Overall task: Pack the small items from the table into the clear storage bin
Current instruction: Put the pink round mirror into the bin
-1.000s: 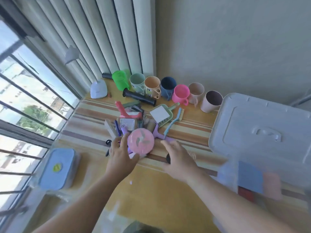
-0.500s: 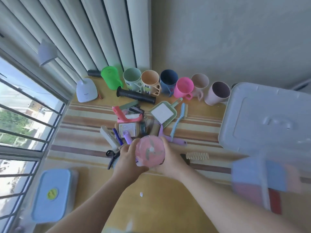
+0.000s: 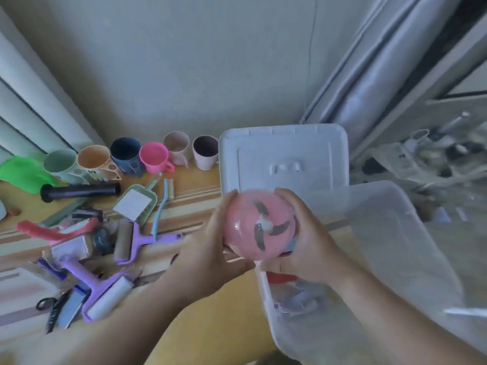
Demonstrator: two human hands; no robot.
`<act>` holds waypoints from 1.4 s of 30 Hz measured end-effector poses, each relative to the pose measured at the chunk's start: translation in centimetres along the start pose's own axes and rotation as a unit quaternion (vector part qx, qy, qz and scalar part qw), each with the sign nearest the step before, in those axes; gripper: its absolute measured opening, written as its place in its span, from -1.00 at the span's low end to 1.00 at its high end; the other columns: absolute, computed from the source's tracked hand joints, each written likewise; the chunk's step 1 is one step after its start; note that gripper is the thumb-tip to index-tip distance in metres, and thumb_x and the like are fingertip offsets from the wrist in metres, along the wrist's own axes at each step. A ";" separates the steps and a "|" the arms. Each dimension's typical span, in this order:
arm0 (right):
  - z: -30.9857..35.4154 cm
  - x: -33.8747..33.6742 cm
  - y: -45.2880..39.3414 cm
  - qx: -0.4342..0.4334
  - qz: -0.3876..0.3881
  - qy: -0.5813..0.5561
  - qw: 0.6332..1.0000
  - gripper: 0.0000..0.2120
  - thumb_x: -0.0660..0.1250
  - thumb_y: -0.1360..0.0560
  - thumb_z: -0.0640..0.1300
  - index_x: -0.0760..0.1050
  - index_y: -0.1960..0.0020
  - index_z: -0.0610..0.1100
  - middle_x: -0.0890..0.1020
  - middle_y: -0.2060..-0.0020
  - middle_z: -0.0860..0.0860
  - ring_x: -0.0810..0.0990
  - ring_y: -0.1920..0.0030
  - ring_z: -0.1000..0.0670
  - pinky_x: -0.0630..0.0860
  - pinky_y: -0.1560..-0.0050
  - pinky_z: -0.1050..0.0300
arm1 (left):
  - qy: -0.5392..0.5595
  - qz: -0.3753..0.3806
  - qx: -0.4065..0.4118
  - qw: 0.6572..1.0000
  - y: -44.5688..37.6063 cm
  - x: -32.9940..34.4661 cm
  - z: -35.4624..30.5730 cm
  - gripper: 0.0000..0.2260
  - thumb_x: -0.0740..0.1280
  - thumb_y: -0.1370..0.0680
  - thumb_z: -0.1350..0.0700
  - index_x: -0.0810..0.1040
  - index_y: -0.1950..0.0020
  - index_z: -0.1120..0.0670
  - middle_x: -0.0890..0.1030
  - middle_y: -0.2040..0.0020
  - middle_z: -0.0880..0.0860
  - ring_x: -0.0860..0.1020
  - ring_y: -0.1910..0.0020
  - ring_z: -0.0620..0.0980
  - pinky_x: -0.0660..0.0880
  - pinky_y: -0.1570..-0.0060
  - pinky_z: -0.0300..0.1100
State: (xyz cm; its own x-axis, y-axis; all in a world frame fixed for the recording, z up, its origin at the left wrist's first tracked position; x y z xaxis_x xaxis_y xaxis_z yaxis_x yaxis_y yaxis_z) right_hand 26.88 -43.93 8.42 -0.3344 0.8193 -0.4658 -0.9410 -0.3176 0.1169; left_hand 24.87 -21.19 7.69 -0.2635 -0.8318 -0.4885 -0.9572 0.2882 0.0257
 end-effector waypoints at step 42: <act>-21.7 -15.0 4.1 0.112 0.151 0.152 0.970 -0.43 0.57 -0.41 -0.02 0.51 -0.35 0.31 0.58 -0.25 0.27 0.64 -0.22 0.10 0.60 -0.22 0.08 | -0.068 0.202 -0.099 0.972 -7.0 25.4 -6.4 -0.64 0.32 -0.63 0.01 0.50 -0.44 -0.17 0.62 -0.28 -0.15 0.59 -0.15 -0.18 0.56 -0.21 -0.20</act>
State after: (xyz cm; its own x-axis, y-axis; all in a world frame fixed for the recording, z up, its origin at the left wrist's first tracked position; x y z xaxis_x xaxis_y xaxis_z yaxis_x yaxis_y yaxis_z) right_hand 29.15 -67.90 -3.15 -0.5972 0.5160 -0.6141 -0.8021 -0.3811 0.4598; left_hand 24.14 -47.41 0.68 -0.6178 -0.5955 -0.5135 -0.7864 0.4707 0.4001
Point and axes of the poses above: each hand's wrist, its own y-axis away from the middle knuckle, its own x-axis out of the palm, z = x × y, the point moved 3 cm from there along -y, towards the middle knuckle
